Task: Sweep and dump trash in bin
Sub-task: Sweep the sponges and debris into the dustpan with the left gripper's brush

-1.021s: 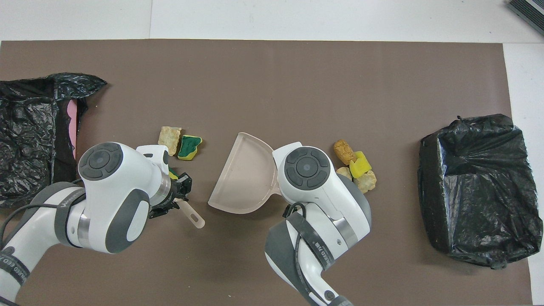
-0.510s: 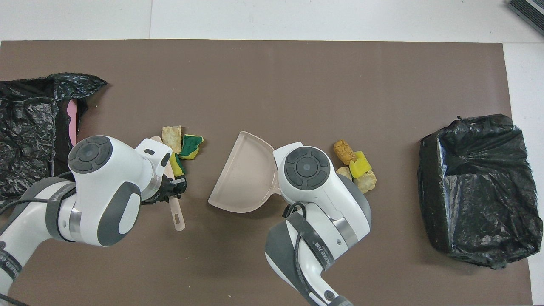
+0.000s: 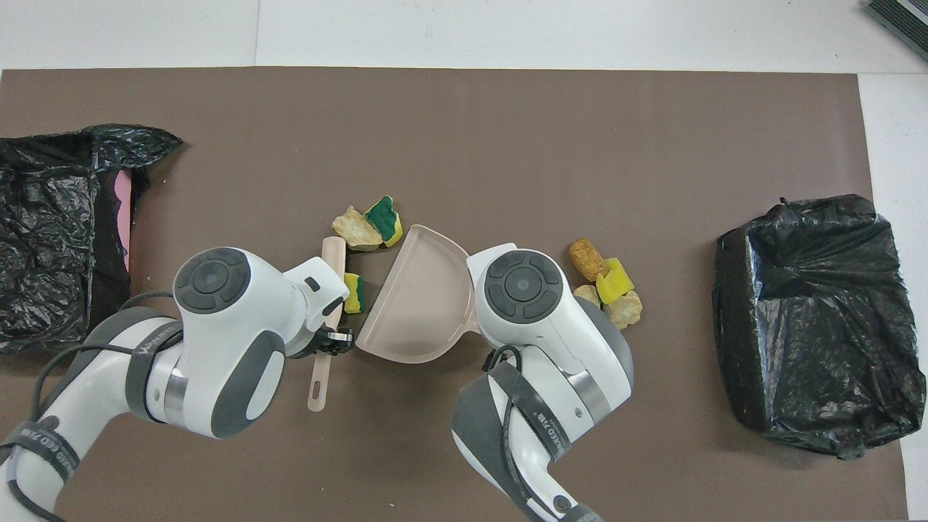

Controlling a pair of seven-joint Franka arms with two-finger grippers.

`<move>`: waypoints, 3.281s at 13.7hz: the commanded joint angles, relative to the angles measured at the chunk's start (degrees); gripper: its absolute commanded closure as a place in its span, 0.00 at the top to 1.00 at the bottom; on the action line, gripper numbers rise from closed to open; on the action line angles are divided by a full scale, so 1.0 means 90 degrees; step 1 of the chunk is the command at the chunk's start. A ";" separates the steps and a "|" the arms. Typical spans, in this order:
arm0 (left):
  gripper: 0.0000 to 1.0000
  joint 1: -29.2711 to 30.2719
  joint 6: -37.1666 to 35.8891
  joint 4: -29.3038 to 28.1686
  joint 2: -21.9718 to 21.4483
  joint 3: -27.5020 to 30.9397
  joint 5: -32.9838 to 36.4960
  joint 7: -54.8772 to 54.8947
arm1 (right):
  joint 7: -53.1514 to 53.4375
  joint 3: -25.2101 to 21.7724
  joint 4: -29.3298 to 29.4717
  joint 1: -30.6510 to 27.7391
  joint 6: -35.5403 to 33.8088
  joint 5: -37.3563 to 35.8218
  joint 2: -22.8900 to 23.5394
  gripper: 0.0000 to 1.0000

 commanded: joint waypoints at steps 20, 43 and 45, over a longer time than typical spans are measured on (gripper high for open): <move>0.00 0.0667 -0.1363 0.2938 0.1281 0.0089 0.0422 0.3222 | 0.1200 0.0027 -0.0056 -0.0011 -0.0304 -0.0315 -0.0081 0.00; 0.00 -0.0143 -0.2242 0.2980 0.1879 -0.0204 0.0990 0.3760 | 0.1397 0.0047 -0.0173 0.0067 -0.0060 -0.0315 -0.0110 0.00; 0.00 -0.0065 -0.2495 0.2980 0.1607 -0.0204 0.0990 0.3751 | 0.1387 0.0047 -0.0173 0.0067 -0.0060 -0.0315 -0.0110 0.00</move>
